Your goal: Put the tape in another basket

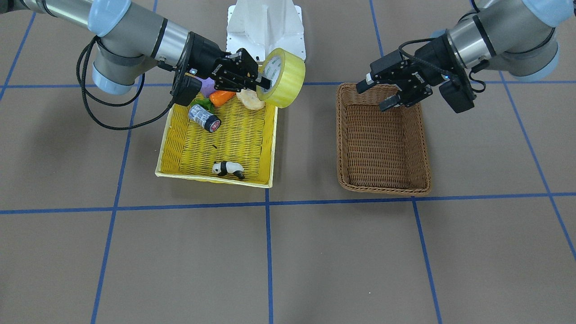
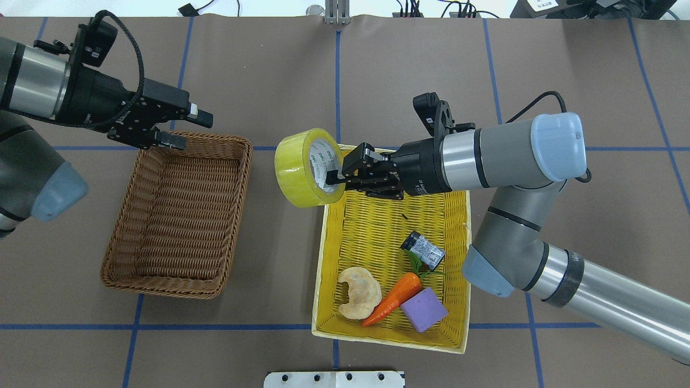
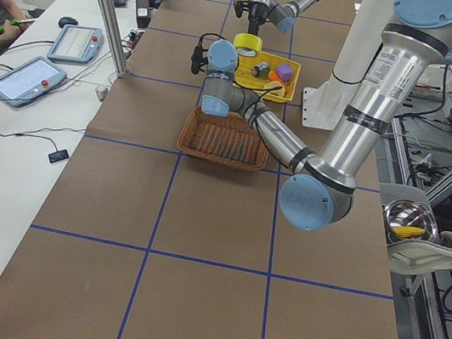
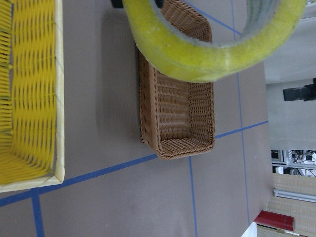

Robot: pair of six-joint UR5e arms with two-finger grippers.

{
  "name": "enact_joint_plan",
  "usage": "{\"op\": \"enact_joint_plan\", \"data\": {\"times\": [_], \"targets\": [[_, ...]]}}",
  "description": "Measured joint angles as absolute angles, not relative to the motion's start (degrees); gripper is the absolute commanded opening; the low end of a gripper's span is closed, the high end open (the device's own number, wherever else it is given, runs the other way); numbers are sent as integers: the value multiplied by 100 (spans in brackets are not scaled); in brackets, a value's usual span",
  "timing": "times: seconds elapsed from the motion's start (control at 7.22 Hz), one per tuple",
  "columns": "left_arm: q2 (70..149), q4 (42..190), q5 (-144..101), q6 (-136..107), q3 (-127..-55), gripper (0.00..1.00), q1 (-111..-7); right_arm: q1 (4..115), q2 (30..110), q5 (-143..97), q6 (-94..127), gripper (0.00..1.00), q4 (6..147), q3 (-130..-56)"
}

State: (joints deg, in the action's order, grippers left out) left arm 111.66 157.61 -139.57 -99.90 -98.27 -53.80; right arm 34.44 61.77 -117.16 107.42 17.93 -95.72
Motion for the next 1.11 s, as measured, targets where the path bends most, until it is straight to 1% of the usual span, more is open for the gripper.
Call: {"op": "enact_joint_plan", "data": {"times": [0.28,0.55,0.83,1.11], "targets": [[11470,17845,-13077,-12566,-9323,98,-5020,3349,6243,-11349,11190,0,1152,-9481],[11541,19394,-11664,-14136,-9061,98,-4281,3254,6244,-11162,11382,0,940,-9457],[11583,20060,-11062,-14496,-8880,98,-3928,3131,6236,-10973,11823,0,244,-9241],[11659,20196,-10919,-14533,-8843,98,-3786,2878,6193,-10670,12028,0,-473,-8881]]}}
